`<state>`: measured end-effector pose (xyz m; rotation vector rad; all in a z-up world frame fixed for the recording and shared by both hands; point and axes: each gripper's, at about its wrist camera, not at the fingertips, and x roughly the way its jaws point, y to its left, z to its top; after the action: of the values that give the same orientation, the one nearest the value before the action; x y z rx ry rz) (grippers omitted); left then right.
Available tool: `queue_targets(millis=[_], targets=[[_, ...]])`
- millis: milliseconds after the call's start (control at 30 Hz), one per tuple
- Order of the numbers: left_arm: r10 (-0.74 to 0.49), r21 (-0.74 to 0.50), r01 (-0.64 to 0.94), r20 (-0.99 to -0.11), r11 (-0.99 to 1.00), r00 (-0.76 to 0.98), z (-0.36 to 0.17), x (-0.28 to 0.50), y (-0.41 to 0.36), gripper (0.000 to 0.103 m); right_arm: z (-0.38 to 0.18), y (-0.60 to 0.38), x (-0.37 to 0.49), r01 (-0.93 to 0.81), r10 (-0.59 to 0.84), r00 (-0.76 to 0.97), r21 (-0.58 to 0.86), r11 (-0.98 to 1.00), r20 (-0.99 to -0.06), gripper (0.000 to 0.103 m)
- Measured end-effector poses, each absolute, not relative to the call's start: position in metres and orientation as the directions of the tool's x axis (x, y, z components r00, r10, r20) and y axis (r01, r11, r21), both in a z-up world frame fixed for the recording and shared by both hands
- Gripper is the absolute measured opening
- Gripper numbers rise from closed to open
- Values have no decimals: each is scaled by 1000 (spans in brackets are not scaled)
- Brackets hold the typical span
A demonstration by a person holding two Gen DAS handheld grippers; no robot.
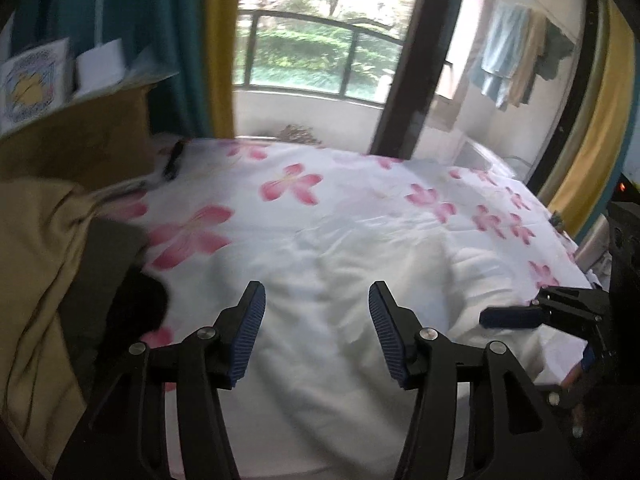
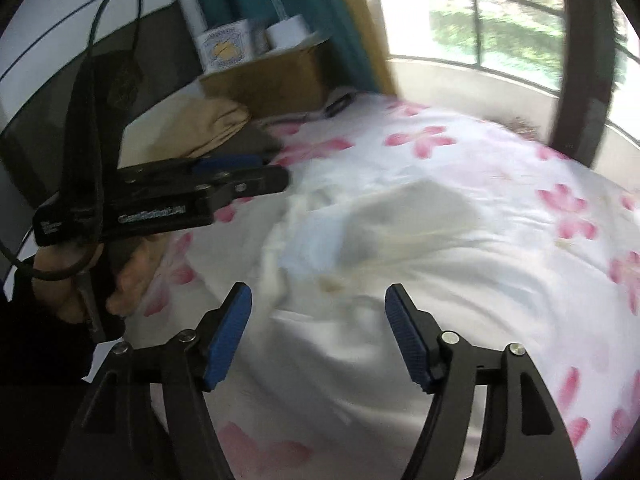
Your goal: Fold large clothes
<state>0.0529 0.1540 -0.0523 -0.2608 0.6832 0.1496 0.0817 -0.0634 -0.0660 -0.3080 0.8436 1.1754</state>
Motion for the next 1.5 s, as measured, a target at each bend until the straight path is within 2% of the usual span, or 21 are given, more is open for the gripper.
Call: queue_targets(millis=[367,467,567,633,667,900,1033,1100,1133,1167,1200,1267,1367,1500], targets=[[-36,-100,-41,-667,994,744,-47,115,92,58,-79,-153,152,-729,639,322,248,638,-699,70],[-31,-37,6,-728,999,685,-70,138,82,58,-87,-171,161,-694,626,334,266,669,-704,70],[-31,-39,1,-788,999,615,-99,152,88,57,-89,-181,168,-683,633,333,285,673,-699,70],[-33,-60,-23,-785,998,619,-105,150,97,26,-91,-182,169,-681,638,331,292,672,-696,70],[-18,-57,-43,-783,997,622,-105,148,101,4,-93,-184,170,-680,638,330,294,672,-696,70],[113,-139,-289,-699,947,706,-88,105,152,4,-103,-171,175,-690,644,302,305,656,-703,70],[125,-185,-402,-764,897,633,-112,88,175,7,-110,-150,172,-715,629,291,273,643,-721,70],[142,-171,-439,-792,882,594,-121,82,181,17,-115,-142,172,-724,618,284,259,640,-733,70],[149,-170,-445,-790,879,595,-122,76,184,17,-118,-138,170,-729,614,276,255,635,-739,70],[161,-159,-449,-789,879,594,-121,73,186,22,-120,-135,170,-734,611,269,252,630,-744,70],[195,-122,-463,-793,878,577,-118,70,186,36,-123,-132,168,-738,608,262,250,626,-749,71],[222,-92,-461,-784,883,580,-111,69,188,45,-128,-126,167,-742,604,255,247,623,-755,74],[226,-61,-411,-758,910,612,-96,72,188,46,-130,-121,163,-751,601,257,235,617,-757,76],[181,23,-254,-763,967,620,-89,101,172,51,-126,-118,163,-763,595,269,209,611,-757,77]])
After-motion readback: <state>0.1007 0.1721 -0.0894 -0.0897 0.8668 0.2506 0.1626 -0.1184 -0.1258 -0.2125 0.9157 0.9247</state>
